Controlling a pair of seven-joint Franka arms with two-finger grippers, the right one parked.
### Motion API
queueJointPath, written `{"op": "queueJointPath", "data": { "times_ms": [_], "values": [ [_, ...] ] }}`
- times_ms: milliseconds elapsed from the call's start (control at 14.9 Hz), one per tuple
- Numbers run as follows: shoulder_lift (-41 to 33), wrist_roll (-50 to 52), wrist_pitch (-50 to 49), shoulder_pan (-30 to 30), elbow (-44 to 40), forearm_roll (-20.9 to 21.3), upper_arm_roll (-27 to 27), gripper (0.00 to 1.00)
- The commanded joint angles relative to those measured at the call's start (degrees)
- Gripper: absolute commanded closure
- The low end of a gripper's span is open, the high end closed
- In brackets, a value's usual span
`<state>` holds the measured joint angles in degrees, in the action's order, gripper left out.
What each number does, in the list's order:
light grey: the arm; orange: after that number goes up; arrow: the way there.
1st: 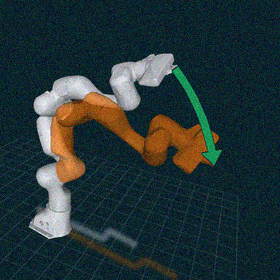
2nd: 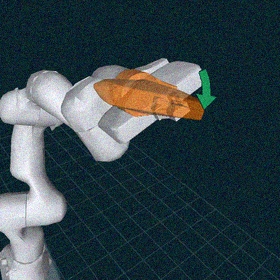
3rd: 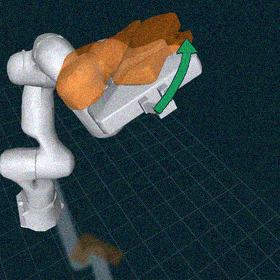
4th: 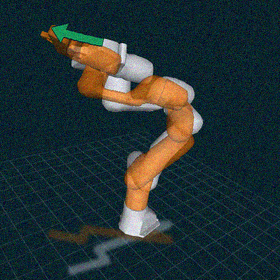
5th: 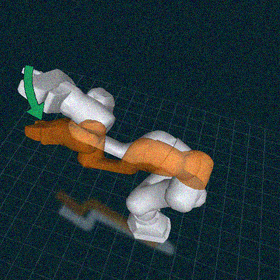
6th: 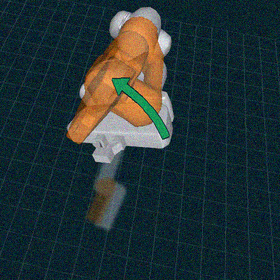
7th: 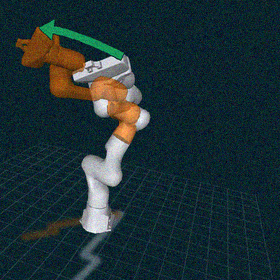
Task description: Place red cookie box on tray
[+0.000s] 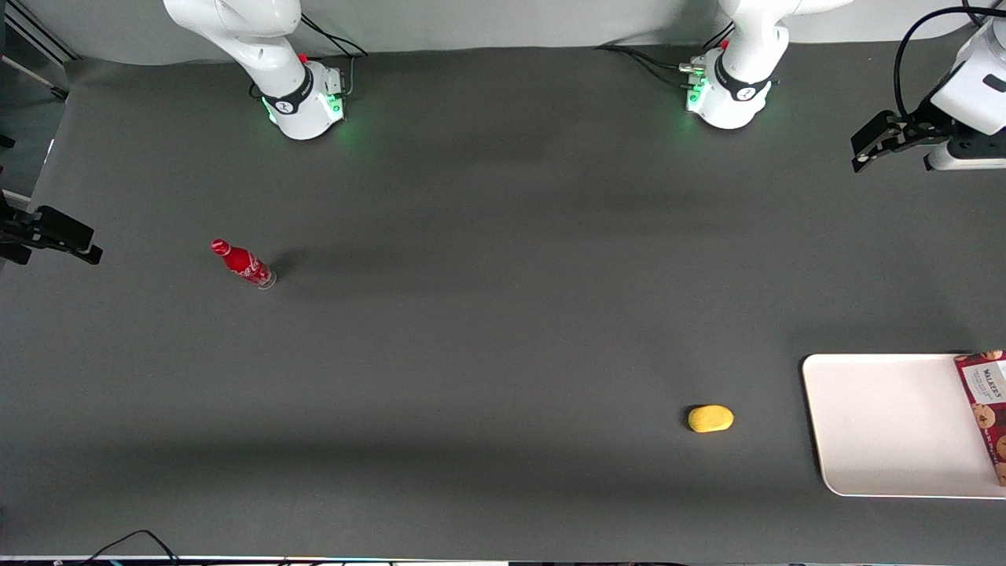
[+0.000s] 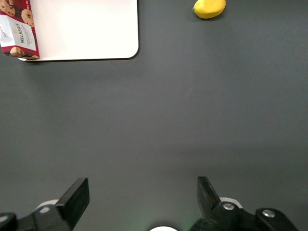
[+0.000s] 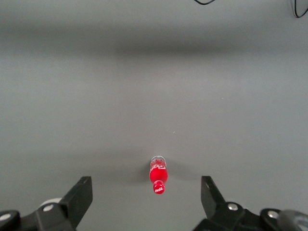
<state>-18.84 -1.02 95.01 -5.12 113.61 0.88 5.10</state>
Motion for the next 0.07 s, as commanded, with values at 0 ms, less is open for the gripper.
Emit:
{"op": "queueJointPath", "data": {
  "times_ms": [0],
  "values": [
    [-1.37,1.2,-0.35,0.63,0.47,1.14,-0.09,0.0]
  ]
}}
